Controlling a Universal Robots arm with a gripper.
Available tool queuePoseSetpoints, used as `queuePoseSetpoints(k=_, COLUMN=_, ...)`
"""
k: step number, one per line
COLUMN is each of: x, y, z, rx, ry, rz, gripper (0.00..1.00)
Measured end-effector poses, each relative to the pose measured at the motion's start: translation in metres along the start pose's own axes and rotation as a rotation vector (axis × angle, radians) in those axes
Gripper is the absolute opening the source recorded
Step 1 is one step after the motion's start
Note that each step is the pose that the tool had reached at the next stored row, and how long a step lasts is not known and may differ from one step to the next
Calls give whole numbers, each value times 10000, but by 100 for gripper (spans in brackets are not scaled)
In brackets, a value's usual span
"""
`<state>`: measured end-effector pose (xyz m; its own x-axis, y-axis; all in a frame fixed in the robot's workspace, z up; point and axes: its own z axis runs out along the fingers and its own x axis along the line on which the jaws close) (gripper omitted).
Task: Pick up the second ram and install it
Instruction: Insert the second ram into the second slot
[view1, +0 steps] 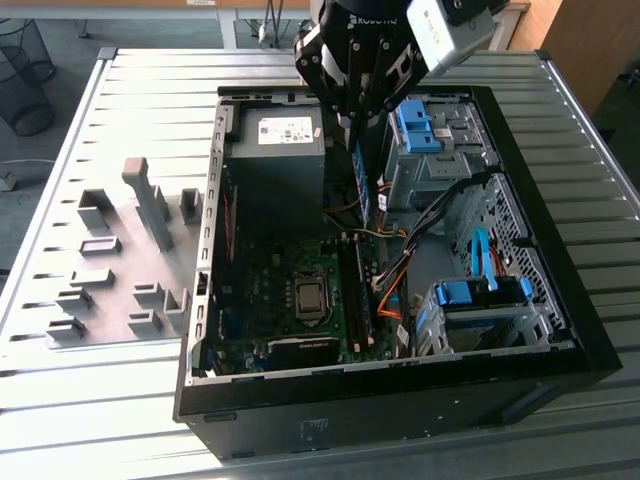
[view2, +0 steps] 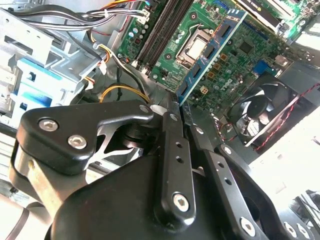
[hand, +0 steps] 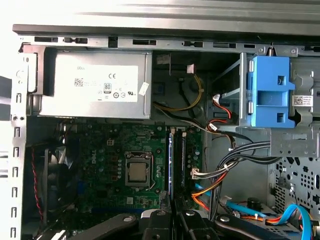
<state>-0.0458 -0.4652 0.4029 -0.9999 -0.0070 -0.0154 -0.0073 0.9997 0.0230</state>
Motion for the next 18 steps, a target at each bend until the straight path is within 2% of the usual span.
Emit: queuePoseSetpoints(k=18, x=3, y=-5, z=183, rx=2, ry=1, rz=0, gripper=14)
